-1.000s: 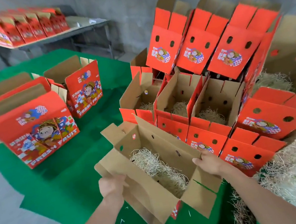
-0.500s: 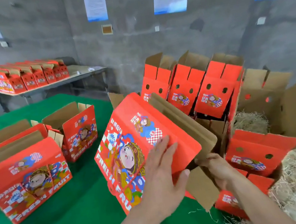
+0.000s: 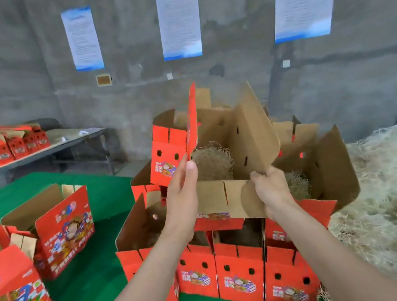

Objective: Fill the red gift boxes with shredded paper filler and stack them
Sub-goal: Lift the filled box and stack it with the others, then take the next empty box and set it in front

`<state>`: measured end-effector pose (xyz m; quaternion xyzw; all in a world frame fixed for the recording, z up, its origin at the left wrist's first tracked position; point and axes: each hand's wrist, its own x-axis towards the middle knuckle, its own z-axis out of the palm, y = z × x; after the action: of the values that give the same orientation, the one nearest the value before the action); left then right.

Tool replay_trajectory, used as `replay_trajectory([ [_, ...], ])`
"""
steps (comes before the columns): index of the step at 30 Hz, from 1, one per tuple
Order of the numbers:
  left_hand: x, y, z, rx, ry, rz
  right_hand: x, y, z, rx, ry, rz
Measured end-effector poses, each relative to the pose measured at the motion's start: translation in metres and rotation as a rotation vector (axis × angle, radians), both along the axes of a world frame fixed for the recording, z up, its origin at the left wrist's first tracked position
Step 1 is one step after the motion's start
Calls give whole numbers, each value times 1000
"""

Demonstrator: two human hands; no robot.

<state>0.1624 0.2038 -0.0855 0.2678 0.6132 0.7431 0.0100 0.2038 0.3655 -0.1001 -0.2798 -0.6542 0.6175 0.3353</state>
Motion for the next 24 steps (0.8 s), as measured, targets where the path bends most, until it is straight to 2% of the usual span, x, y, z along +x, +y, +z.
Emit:
replay_trajectory([
  [4,-34,20,-8,-66,-334,-174,1,9,2,116,-98,47],
  [7,-47,26,-22,-119,-423,-194,7,9,-1,61,-70,123],
  [10,-63,30,-41,-124,-388,-145,10,10,-11,134,-40,128],
  [12,-72,33,-49,-129,-331,-90,9,9,-16,278,-57,183],
  [14,-76,37,-51,-161,-262,-39,5,9,-20,454,-159,247],
  [16,-80,42,-51,-261,-148,30,0,9,-23,632,-262,269],
  [18,-87,45,-52,-441,-30,107,-5,5,-26,792,-310,293],
  [20,-96,43,-52,-574,13,107,-13,3,-28,998,-348,318],
  [22,-102,37,-50,-596,-10,32,-21,4,-26,1170,-482,335],
  [24,-106,29,-52,-583,-15,-3,-28,4,-22,1221,-688,333],
])
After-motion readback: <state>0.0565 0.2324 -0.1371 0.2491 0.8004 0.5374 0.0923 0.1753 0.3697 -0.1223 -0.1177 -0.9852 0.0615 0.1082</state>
